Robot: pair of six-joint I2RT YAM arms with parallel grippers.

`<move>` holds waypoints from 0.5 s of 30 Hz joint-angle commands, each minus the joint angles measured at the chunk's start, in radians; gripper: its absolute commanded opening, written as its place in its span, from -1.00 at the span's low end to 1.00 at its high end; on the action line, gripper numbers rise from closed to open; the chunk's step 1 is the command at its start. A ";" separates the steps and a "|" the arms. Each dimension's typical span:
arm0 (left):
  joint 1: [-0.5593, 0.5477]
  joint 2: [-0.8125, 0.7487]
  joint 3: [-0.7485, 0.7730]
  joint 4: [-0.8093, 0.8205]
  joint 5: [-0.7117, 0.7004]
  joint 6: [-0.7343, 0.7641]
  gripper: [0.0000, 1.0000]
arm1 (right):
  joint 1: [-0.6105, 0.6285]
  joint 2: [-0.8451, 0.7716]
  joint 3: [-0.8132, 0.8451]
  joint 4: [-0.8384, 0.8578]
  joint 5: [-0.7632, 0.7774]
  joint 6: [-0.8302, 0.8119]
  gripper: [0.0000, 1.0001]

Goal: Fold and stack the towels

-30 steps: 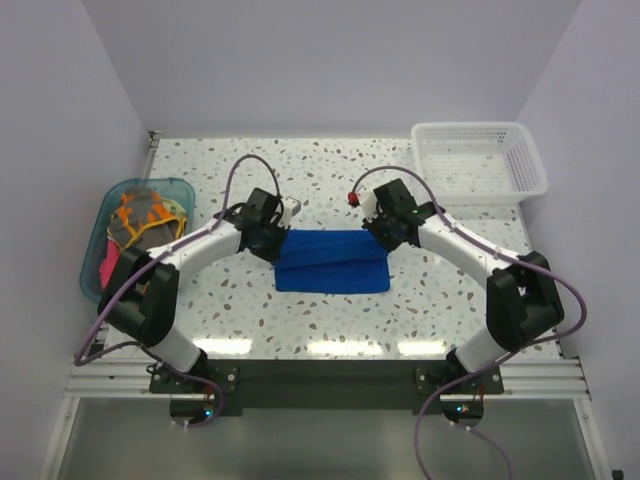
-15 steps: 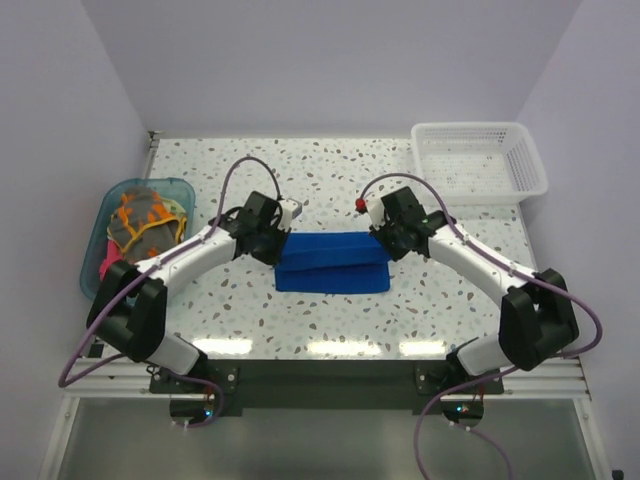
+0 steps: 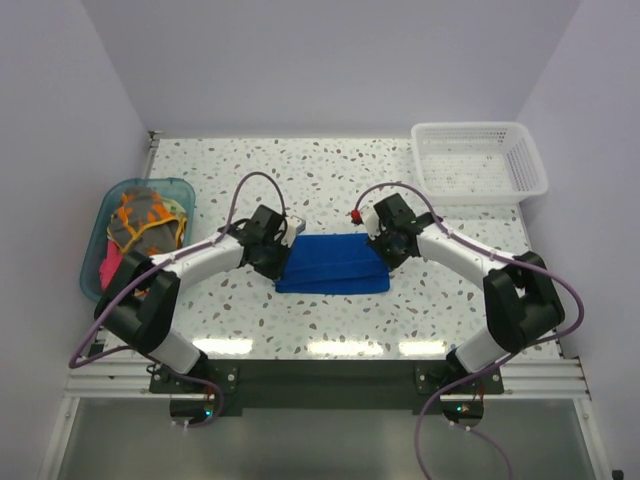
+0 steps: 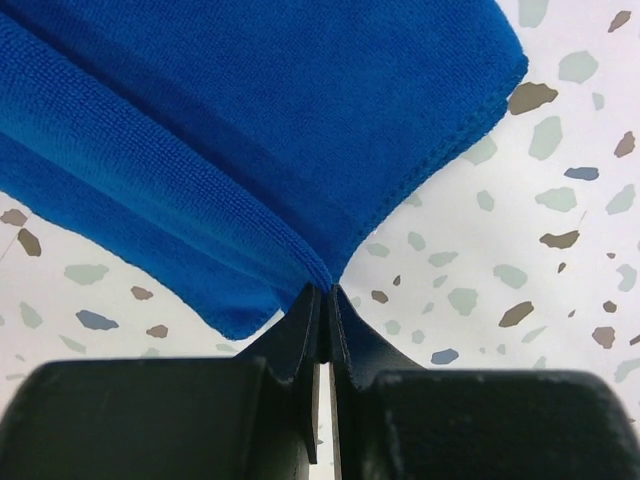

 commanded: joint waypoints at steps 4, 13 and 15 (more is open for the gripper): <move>-0.012 -0.071 -0.018 0.013 0.021 -0.031 -0.38 | 0.017 -0.053 0.010 -0.077 -0.069 0.027 -0.67; -0.016 -0.323 -0.089 -0.008 0.022 -0.137 0.38 | 0.066 -0.213 0.024 -0.206 -0.133 0.146 -0.28; -0.016 -0.352 -0.080 -0.010 0.010 -0.180 0.40 | 0.068 -0.245 0.027 -0.197 -0.109 0.182 -0.23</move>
